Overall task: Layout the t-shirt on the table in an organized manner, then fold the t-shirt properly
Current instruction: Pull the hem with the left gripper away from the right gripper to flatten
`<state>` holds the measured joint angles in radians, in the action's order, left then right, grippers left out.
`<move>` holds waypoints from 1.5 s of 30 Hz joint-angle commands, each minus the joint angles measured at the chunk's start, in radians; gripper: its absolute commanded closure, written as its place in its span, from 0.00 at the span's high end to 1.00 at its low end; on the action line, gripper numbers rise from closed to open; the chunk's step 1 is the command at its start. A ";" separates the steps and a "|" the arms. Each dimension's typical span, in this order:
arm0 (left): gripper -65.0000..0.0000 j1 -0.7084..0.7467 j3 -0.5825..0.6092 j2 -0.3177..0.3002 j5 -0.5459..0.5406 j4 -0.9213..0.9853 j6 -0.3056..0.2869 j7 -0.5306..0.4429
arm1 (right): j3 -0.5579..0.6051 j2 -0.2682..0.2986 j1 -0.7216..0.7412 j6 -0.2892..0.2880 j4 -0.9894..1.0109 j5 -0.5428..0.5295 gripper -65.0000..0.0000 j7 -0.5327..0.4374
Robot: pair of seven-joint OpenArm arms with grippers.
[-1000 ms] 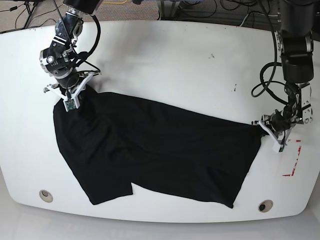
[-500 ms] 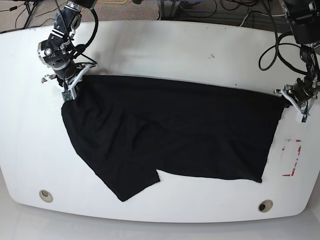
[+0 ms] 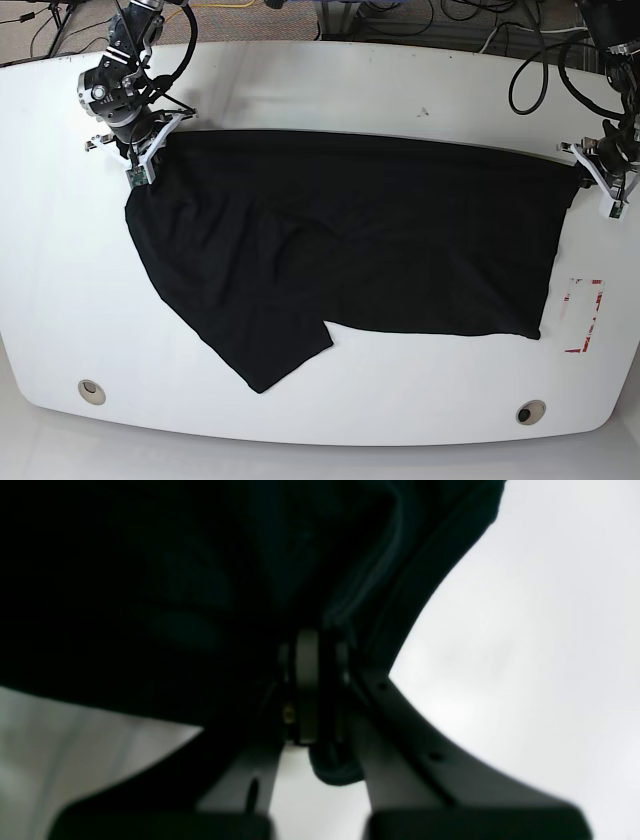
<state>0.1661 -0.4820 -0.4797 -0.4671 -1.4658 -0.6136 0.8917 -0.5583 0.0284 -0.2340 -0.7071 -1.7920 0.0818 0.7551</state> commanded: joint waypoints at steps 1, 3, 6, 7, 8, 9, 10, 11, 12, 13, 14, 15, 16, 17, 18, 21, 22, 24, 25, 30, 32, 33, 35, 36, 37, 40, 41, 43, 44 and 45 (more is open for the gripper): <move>0.03 -0.004 -0.014 -0.027 0.000 -0.045 -0.015 0.002 | -0.004 0.012 0.005 0.009 -0.019 0.002 0.00 -0.015; 0.08 -0.006 -0.016 -0.027 -0.002 -0.068 -0.025 0.014 | -0.004 0.012 0.006 0.009 -0.019 0.002 0.00 -0.015; 0.25 -0.006 -0.016 -0.027 -0.003 -0.103 -0.029 0.048 | -0.004 0.009 0.008 0.009 -0.019 0.002 0.00 -0.015; 0.30 -0.007 -0.016 -0.027 -0.003 -0.115 -0.029 0.063 | -0.004 0.009 0.009 0.009 -0.019 0.002 0.00 -0.015; 0.38 -0.007 -0.016 -0.027 -0.003 -0.131 -0.029 0.082 | -0.004 0.009 0.011 0.009 -0.019 0.002 0.00 -0.015; 0.44 -0.009 -0.016 -0.027 -0.003 -0.148 -0.029 0.102 | -0.004 0.009 0.012 0.009 -0.019 0.002 0.00 -0.015; 0.52 -0.009 -0.016 -0.027 -0.003 -0.171 -0.029 0.129 | -0.004 0.009 0.014 0.009 -0.019 0.002 0.00 -0.015; 0.56 -0.009 -0.017 -0.027 -0.003 -0.186 -0.029 0.145 | -0.004 0.009 0.014 0.009 -0.019 0.002 0.00 -0.015; 0.60 -0.012 -0.017 -0.027 -0.003 -0.212 -0.030 0.163 | -0.004 0.009 0.015 0.009 -0.019 0.002 0.00 -0.015; 0.61 -0.009 -0.022 -0.027 -0.003 -0.233 -0.030 0.175 | -0.004 0.009 0.015 0.009 -0.019 0.002 0.00 -0.015; 0.61 -0.006 -0.030 -0.027 -0.003 -0.250 -0.032 0.182 | -0.004 0.008 0.015 0.009 -0.019 0.002 0.00 -0.015; 0.61 -0.003 -0.045 -0.027 -0.003 -0.270 -0.033 0.189 | -0.004 0.008 0.017 0.009 -0.019 0.002 0.00 -0.015; 0.61 0.000 -0.054 -0.027 -0.003 -0.284 -0.033 0.194 | -0.003 0.008 0.017 0.009 -0.019 0.002 0.00 -0.015; 0.61 0.002 -0.071 -0.027 -0.003 -0.299 -0.033 0.197 | -0.003 0.008 0.017 0.009 -0.019 0.002 0.00 -0.015; 0.61 -0.003 -0.085 -0.026 -0.003 -0.307 -0.033 0.198 | -0.003 0.008 0.020 0.009 -0.019 0.002 0.00 -0.015; 0.61 -0.053 -0.108 0.002 0.001 -0.293 -0.032 0.195 | -0.003 0.006 0.031 0.009 -0.019 0.002 0.00 -0.015; 0.61 -0.087 -0.103 0.012 0.003 -0.276 -0.027 0.195 | -0.003 0.006 0.031 0.009 -0.019 0.002 0.00 -0.015; 0.61 -0.153 -0.091 0.026 0.005 -0.232 -0.024 0.195 | -0.003 0.006 0.032 0.009 -0.019 0.002 0.00 -0.015; 0.61 -0.188 -0.076 0.031 0.012 -0.198 -0.024 0.195 | -0.003 0.005 0.032 0.009 -0.019 0.002 0.00 -0.015; 0.61 -0.354 0.018 0.049 0.104 -0.009 -0.015 0.165 | -0.003 0.003 0.034 0.009 -0.019 0.002 0.00 -0.015; 0.61 -0.403 0.044 0.072 0.127 0.058 -0.016 0.129 | -0.003 -0.006 0.035 0.009 -0.019 0.002 0.00 -0.015; 0.61 -0.425 0.059 0.077 0.135 0.095 -0.016 0.103 | -0.003 -0.009 0.037 0.009 -0.019 0.002 0.00 -0.015; 0.61 -0.452 0.084 0.080 0.147 0.150 -0.016 0.062 | -0.003 -0.012 0.043 0.009 -0.021 0.002 0.00 -0.015; 0.61 -0.463 0.098 0.080 0.153 0.178 -0.013 0.043 | -0.003 -0.014 0.045 0.009 -0.021 0.002 0.00 -0.015; 0.61 -0.472 0.111 0.080 0.156 0.205 -0.013 0.028 | -0.003 -0.014 0.045 0.009 -0.021 0.002 0.00 -0.015; 0.61 -0.508 0.153 0.082 0.166 0.307 -0.012 -0.018 | -0.003 -0.014 0.046 0.009 -0.021 0.002 0.00 -0.015; 0.61 -0.521 0.165 0.082 0.166 0.345 -0.012 -0.036 | -0.003 -0.014 0.046 0.009 -0.021 0.002 0.00 -0.015; 0.61 -0.540 0.176 0.082 0.166 0.406 -0.010 -0.065 | -0.003 -0.014 0.046 0.009 -0.021 0.002 0.00 -0.015; 0.61 -0.546 0.180 0.082 0.166 0.431 -0.010 -0.078 | -0.003 -0.014 0.048 0.009 -0.021 0.002 0.00 -0.015; 0.61 -0.552 0.184 0.082 0.166 0.463 -0.010 -0.096 | -0.003 -0.014 0.048 0.009 -0.021 0.002 0.00 -0.015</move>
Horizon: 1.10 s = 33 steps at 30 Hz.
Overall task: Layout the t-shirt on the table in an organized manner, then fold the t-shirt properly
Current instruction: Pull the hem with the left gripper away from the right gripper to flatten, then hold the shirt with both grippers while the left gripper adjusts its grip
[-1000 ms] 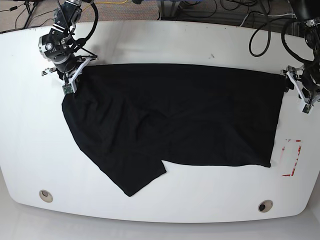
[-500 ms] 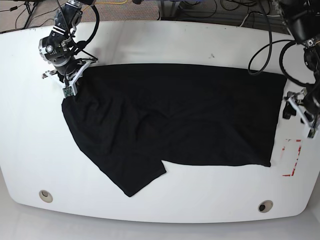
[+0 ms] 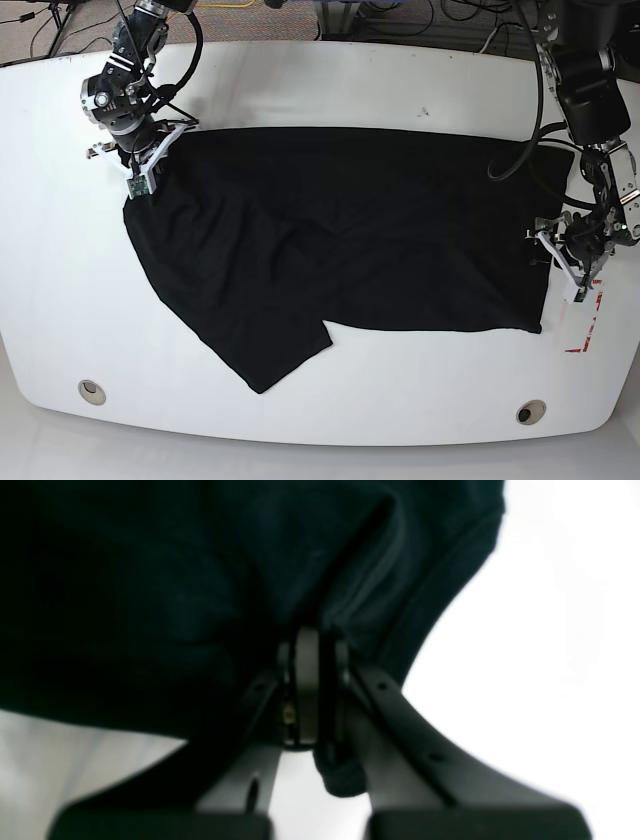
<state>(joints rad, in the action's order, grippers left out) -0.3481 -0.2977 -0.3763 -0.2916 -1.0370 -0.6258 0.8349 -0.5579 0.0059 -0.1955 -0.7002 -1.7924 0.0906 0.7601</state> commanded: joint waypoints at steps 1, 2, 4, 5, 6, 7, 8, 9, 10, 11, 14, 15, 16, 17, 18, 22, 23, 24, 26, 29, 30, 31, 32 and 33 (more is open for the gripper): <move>0.61 -0.045 0.002 -0.022 -0.010 0.067 0.002 -0.052 | -0.003 0.007 0.009 0.002 -0.020 -0.007 0.00 -0.020; 0.61 -0.049 0.005 -0.022 -0.010 0.083 0.002 -0.059 | -0.003 0.007 0.009 0.002 -0.020 -0.007 0.00 -0.020; 0.61 -0.056 0.013 -0.022 -0.010 0.126 0.002 -0.067 | -0.003 0.007 0.009 0.002 -0.020 -0.007 0.00 -0.020; 0.61 -0.058 0.013 -0.022 -0.010 0.128 0.002 -0.067 | -0.003 0.007 0.009 0.002 -0.020 -0.007 0.00 -0.020; 0.61 -0.052 0.016 -0.022 -0.010 0.125 0.002 -0.067 | -0.003 0.007 0.009 0.002 -0.020 -0.007 0.00 -0.020; 0.61 -0.052 0.019 -0.022 -0.011 0.125 0.002 -0.067 | -0.003 0.007 0.009 0.002 -0.020 -0.007 0.00 -0.020; 0.60 -0.052 0.019 -0.022 -0.011 0.125 0.002 -0.067 | -0.003 0.007 0.011 0.002 -0.020 -0.007 0.00 -0.020; 0.60 -0.052 0.019 -0.022 -0.011 0.125 0.002 -0.067 | -0.003 0.007 0.011 0.002 -0.020 -0.007 0.00 -0.020; 0.56 -0.052 0.019 -0.022 -0.011 0.125 0.002 -0.067 | -0.003 0.007 0.011 0.002 -0.022 -0.007 0.00 -0.020; 0.51 -0.052 0.019 -0.022 -0.013 0.125 0.002 -0.067 | -0.003 0.007 0.011 0.002 -0.022 -0.007 0.00 -0.020; 0.27 -0.050 0.019 -0.022 -0.011 0.125 -0.003 -0.067 | -0.003 0.007 0.011 0.002 -0.022 -0.007 0.00 -0.020; 0.21 -0.050 0.019 -0.022 -0.011 0.125 -0.004 -0.067 | -0.003 0.007 0.011 0.002 -0.022 -0.007 0.00 -0.020; 0.13 -0.050 0.019 -0.022 -0.011 0.125 -0.004 -0.067 | -0.003 0.007 0.011 0.002 -0.022 -0.007 0.00 -0.020; 0.08 -0.050 0.019 -0.022 -0.011 0.125 -0.004 -0.067 | -0.003 0.007 0.011 0.002 -0.022 -0.007 0.00 -0.020; 0.05 -0.050 0.019 -0.022 -0.011 0.125 -0.004 -0.067 | -0.003 0.007 0.011 0.002 -0.022 -0.007 0.00 -0.020; 0.09 -0.050 0.018 -0.023 -0.013 0.125 -0.004 -0.067 | -0.003 0.007 0.011 0.002 -0.022 -0.007 0.00 -0.020; 0.10 -0.050 0.018 -0.023 -0.013 0.125 -0.004 -0.067 | -0.003 0.007 0.011 0.002 -0.022 -0.007 0.00 -0.020; 0.13 -0.050 0.018 -0.023 -0.014 0.125 -0.004 -0.067 | -0.003 0.007 0.011 0.002 -0.022 -0.007 0.00 -0.020; 0.18 -0.050 0.016 -0.023 -0.014 0.125 -0.006 -0.067 | -0.003 0.007 0.011 0.002 -0.022 -0.007 0.00 -0.020; 0.24 -0.050 0.015 -0.026 -0.014 0.123 -0.006 -0.065 | -0.003 0.007 0.011 0.002 -0.022 -0.007 0.00 -0.020; 0.25 -0.050 0.015 -0.026 -0.014 0.123 -0.006 -0.065 | -0.003 0.007 0.011 0.002 -0.022 -0.007 0.00 -0.020; 0.25 -0.050 0.015 -0.026 -0.014 0.123 -0.006 -0.065 | -0.003 0.007 0.011 0.002 -0.022 -0.007 0.00 -0.020; 0.25 -0.050 0.013 -0.028 -0.014 0.123 -0.006 -0.065 | -0.003 0.007 0.011 0.002 -0.022 -0.007 0.00 -0.020; 0.25 -0.050 0.013 -0.028 -0.014 0.123 -0.006 -0.065 | -0.003 0.007 0.011 0.002 -0.022 -0.007 0.00 -0.020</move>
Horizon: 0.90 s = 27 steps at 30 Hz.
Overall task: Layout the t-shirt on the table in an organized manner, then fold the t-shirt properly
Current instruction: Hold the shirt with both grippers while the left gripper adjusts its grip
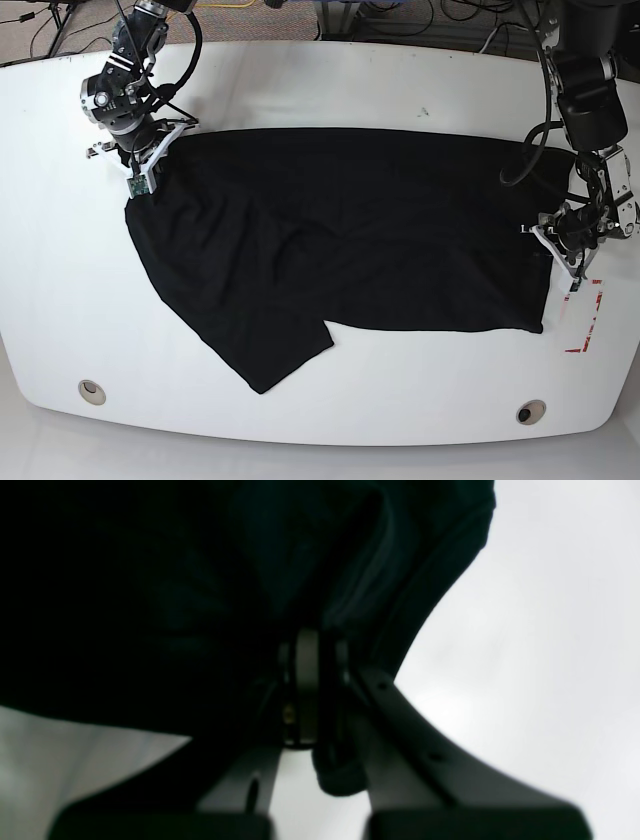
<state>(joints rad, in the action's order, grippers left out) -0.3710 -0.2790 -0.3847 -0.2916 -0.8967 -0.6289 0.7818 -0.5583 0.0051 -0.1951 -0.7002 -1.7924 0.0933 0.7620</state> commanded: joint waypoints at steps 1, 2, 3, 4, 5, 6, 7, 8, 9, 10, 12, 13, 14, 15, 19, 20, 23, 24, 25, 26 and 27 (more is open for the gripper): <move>0.25 -0.027 -0.006 -0.020 -0.016 -0.017 -0.003 -0.012 | -0.003 0.008 0.010 0.002 -0.022 -0.010 0.00 -0.022; 0.25 -0.027 -0.006 -0.020 -0.016 -0.017 -0.003 -0.011 | -0.003 0.008 0.010 0.002 -0.022 -0.010 0.00 -0.022; 0.25 -0.027 -0.006 -0.020 -0.016 -0.017 -0.003 -0.011 | -0.003 0.008 0.010 0.002 -0.022 -0.010 0.00 -0.022; 0.25 -0.027 -0.006 -0.020 -0.016 -0.017 -0.003 -0.011 | -0.003 0.008 0.010 0.002 -0.022 -0.010 0.00 -0.022; 0.25 -0.027 -0.006 -0.021 -0.016 -0.017 -0.003 -0.009 | -0.003 0.008 0.010 0.002 -0.022 -0.010 0.00 -0.022; 0.25 -0.018 -0.006 -0.021 -0.016 -0.028 -0.003 -0.003 | -0.003 0.008 0.010 0.002 -0.022 -0.010 0.00 -0.022; 0.25 -0.010 -0.007 -0.023 -0.016 -0.046 -0.003 0.001 | -0.003 0.008 0.010 0.002 -0.022 -0.010 0.00 -0.022; 0.25 -0.004 -0.007 -0.024 -0.016 -0.062 -0.003 0.005 | -0.003 0.008 0.010 0.002 -0.022 -0.010 0.00 -0.022; 0.25 0.005 -0.007 -0.027 -0.016 -0.088 -0.003 0.012 | -0.003 0.008 0.010 0.002 -0.022 -0.010 0.00 -0.022; 0.25 0.013 -0.007 -0.027 -0.016 -0.106 -0.003 0.018 | -0.003 0.008 0.010 0.002 -0.022 -0.010 0.00 -0.022; 0.25 0.031 -0.007 -0.027 -0.016 -0.152 -0.003 0.035 | -0.003 0.008 0.010 0.002 -0.022 -0.010 0.00 -0.022; 0.25 0.037 -0.007 -0.027 -0.016 -0.169 -0.003 0.043 | -0.003 0.008 0.012 0.002 -0.022 -0.010 0.00 -0.022; 0.25 0.046 -0.007 -0.027 -0.016 -0.192 -0.003 0.051 | -0.003 0.008 0.012 0.002 -0.022 -0.010 0.00 -0.022; 0.25 0.056 -0.007 -0.027 -0.016 -0.212 -0.003 0.058 | -0.003 0.006 0.016 0.002 -0.022 -0.010 0.00 -0.022; 0.25 0.079 -0.007 -0.026 -0.016 -0.263 -0.003 0.078 | -0.003 0.006 0.024 0.002 -0.022 -0.010 0.00 -0.022; 0.25 0.083 -0.007 -0.026 -0.016 -0.270 -0.003 0.081 | -0.003 0.006 0.026 0.002 -0.022 -0.010 0.00 -0.022; 0.25 0.094 -0.007 -0.024 -0.016 -0.286 -0.003 0.089 | -0.003 0.006 0.030 0.002 -0.022 -0.010 0.00 -0.020; 0.25 0.099 -0.007 -0.024 -0.016 -0.287 -0.003 0.090 | -0.003 0.006 0.030 0.002 -0.022 -0.010 0.00 -0.020; 0.25 0.099 -0.007 -0.024 -0.016 -0.289 -0.003 0.090 | -0.003 0.006 0.030 0.002 -0.022 -0.010 0.00 -0.020; 0.25 0.099 -0.007 -0.024 -0.016 -0.286 -0.003 0.089 | -0.003 0.006 0.030 0.002 -0.022 -0.010 0.00 -0.020; 0.25 0.099 -0.007 -0.024 -0.016 -0.279 -0.003 0.089 | -0.003 0.006 0.032 0.002 -0.022 -0.010 0.00 -0.020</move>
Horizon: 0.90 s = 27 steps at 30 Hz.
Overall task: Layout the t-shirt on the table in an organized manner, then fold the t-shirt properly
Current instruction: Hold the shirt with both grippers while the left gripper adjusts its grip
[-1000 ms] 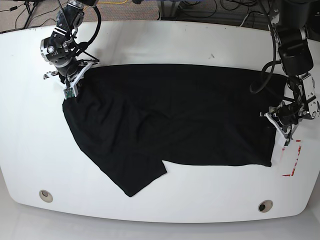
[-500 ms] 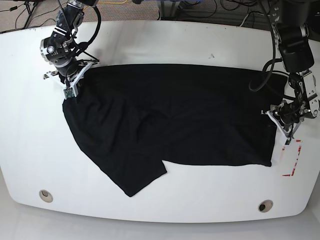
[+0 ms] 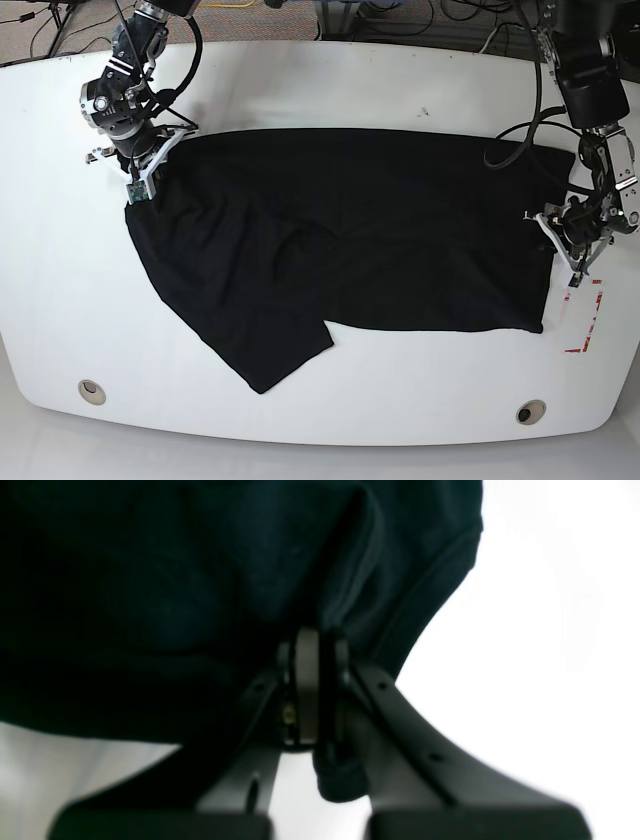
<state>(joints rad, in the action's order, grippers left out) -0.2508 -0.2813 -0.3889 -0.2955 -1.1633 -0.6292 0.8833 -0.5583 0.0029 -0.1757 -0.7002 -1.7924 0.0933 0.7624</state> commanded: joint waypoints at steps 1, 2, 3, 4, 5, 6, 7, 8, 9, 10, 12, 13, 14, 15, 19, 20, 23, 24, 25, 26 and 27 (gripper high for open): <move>0.25 -0.022 -0.005 -0.020 -0.012 -0.010 -0.002 -0.013 | -0.003 0.009 0.012 0.002 -0.022 -0.010 0.00 -0.021; 0.25 -0.022 -0.005 -0.020 -0.012 -0.005 -0.002 -0.013 | -0.003 0.009 0.012 0.002 -0.022 -0.010 0.00 -0.021; 0.25 -0.022 -0.005 -0.020 -0.012 0.001 -0.002 -0.013 | -0.003 0.009 0.012 0.002 -0.022 -0.010 0.00 -0.021; 0.25 -0.022 -0.005 -0.020 -0.012 0.004 -0.002 -0.014 | -0.003 0.009 0.012 0.002 -0.022 -0.010 0.00 -0.021; 0.25 -0.022 -0.005 -0.020 -0.012 0.009 -0.002 -0.016 | -0.003 0.009 0.012 0.002 -0.022 -0.010 0.00 -0.021; 0.25 -0.022 -0.005 -0.020 -0.012 0.013 -0.002 -0.016 | -0.003 0.009 0.012 0.002 -0.022 -0.010 0.00 -0.021; 0.25 -0.022 -0.005 -0.018 -0.012 0.016 -0.002 -0.016 | -0.003 0.009 0.012 0.002 -0.022 -0.010 0.00 -0.021; 0.25 -0.023 -0.005 -0.018 -0.012 0.023 -0.002 -0.017 | -0.003 0.009 0.012 0.002 -0.022 -0.010 0.00 -0.021; 0.25 -0.023 -0.005 -0.018 -0.012 0.023 -0.002 -0.017 | -0.003 0.009 0.012 0.002 -0.022 -0.010 0.00 -0.021; 0.25 -0.025 -0.005 -0.018 -0.012 0.024 -0.002 -0.017 | -0.003 0.009 0.012 0.002 -0.022 -0.010 0.00 -0.021; 0.25 -0.026 -0.005 -0.018 -0.012 0.019 -0.002 -0.017 | -0.003 0.009 0.012 0.002 -0.022 -0.010 0.00 -0.021; 0.26 -0.026 -0.005 -0.018 -0.012 0.018 -0.002 -0.017 | -0.003 0.009 0.012 0.002 -0.022 -0.010 0.00 -0.021; 0.26 -0.028 -0.005 -0.018 -0.012 0.018 -0.002 -0.017 | -0.003 0.009 0.011 0.002 -0.022 -0.010 0.00 -0.021; 0.26 -0.029 -0.005 -0.018 -0.012 0.016 -0.002 -0.019 | -0.003 0.009 0.011 0.002 -0.022 -0.010 0.00 -0.021; 0.36 -0.032 -0.032 -0.018 -0.014 0.016 -0.002 -0.020 | -0.003 0.009 0.011 0.002 -0.022 -0.010 0.00 -0.021; 0.41 -0.032 -0.049 -0.018 -0.014 0.016 -0.002 -0.020 | -0.003 0.009 0.009 0.002 -0.022 -0.010 0.00 -0.021; 0.56 -0.032 -0.105 -0.018 -0.014 0.016 -0.002 -0.020 | -0.003 0.009 0.009 0.002 -0.022 -0.010 0.00 -0.021; 0.59 -0.034 -0.114 -0.018 -0.014 0.016 -0.002 -0.020 | -0.003 0.009 0.008 0.002 -0.022 -0.010 0.00 -0.021; 0.60 -0.038 -0.114 -0.018 -0.014 0.016 -0.002 -0.020 | -0.003 0.009 0.008 0.002 -0.022 -0.010 0.00 -0.021; 0.60 -0.051 -0.112 -0.018 -0.014 0.019 -0.002 -0.020 | -0.003 0.009 0.008 0.002 -0.022 -0.010 0.00 -0.021; 0.60 -0.058 -0.109 -0.018 -0.014 0.023 -0.002 -0.020 | -0.003 0.009 0.008 0.002 -0.022 -0.010 0.00 -0.021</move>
<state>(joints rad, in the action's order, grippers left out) -0.2665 -0.3973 -0.3935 -0.2909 -1.1275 -0.6281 0.8787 -0.5587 0.0029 -0.1761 -0.7002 -1.7924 0.0937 0.7628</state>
